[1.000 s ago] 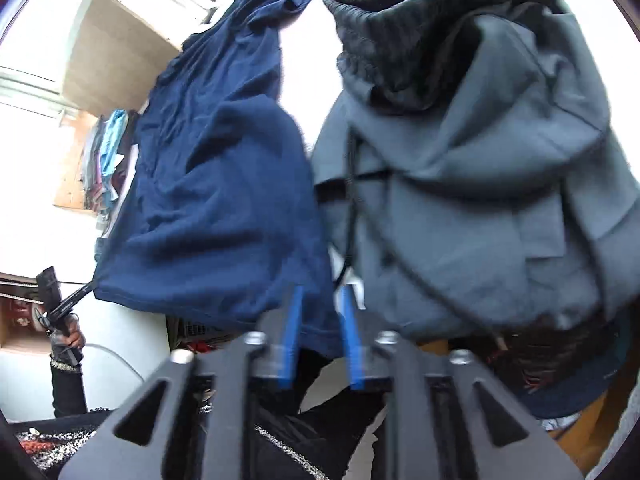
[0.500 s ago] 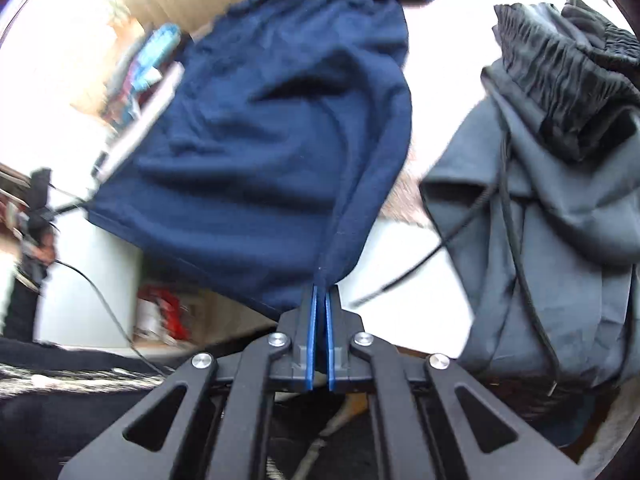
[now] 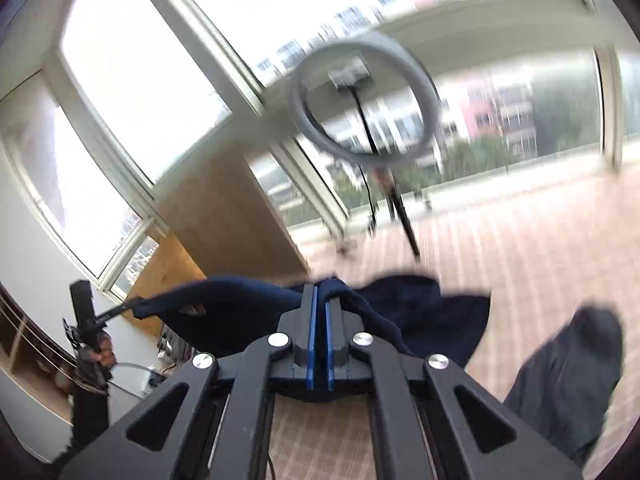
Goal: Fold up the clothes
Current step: 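Lift the navy shirt by its hem with both grippers and shake it out, then lower the navy shirt flat onto the rug and open both grippers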
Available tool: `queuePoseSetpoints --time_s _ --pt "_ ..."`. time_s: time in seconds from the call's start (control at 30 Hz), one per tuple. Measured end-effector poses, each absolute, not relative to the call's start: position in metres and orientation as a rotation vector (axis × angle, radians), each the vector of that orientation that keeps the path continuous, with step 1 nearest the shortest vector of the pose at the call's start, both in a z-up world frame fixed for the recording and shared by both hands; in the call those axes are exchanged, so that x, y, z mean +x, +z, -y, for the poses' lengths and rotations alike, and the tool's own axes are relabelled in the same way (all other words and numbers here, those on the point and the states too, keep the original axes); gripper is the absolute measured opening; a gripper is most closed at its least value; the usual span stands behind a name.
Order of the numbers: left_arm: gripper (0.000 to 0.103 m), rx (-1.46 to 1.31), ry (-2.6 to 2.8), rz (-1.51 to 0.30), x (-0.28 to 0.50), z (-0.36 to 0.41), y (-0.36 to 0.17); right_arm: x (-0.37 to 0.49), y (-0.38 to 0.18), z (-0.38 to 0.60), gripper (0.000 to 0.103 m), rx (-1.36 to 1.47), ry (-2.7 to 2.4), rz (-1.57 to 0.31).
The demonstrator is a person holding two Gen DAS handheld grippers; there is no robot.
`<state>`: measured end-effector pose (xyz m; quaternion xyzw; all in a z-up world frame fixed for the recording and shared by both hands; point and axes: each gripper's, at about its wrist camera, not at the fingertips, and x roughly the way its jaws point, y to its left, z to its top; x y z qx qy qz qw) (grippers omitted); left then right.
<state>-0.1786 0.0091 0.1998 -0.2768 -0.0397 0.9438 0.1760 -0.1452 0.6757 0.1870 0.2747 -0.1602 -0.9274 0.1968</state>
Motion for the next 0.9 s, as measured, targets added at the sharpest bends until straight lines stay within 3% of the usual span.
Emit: queuePoseSetpoints --time_s 0.13,0.27,0.4,0.77,0.9 --pt "0.003 -0.768 2.688 -0.024 -0.132 -0.011 0.242 -0.092 0.28 -0.676 0.003 0.639 -2.671 0.294" --pt "0.003 -0.851 2.674 -0.061 -0.095 -0.013 0.207 -0.054 0.268 -0.671 0.003 0.703 -2.675 0.209" --pt "0.003 -0.985 2.623 -0.058 -0.053 -0.01 0.14 -0.025 0.183 -0.664 0.003 0.891 -2.632 0.18" --pt "0.003 -1.561 2.386 0.16 0.047 0.003 -0.118 0.067 -0.112 -0.662 0.004 1.499 -2.323 0.467" --pt "0.002 -1.671 2.329 0.231 0.059 0.004 -0.172 0.081 -0.175 -0.659 0.004 1.654 -2.242 0.486"
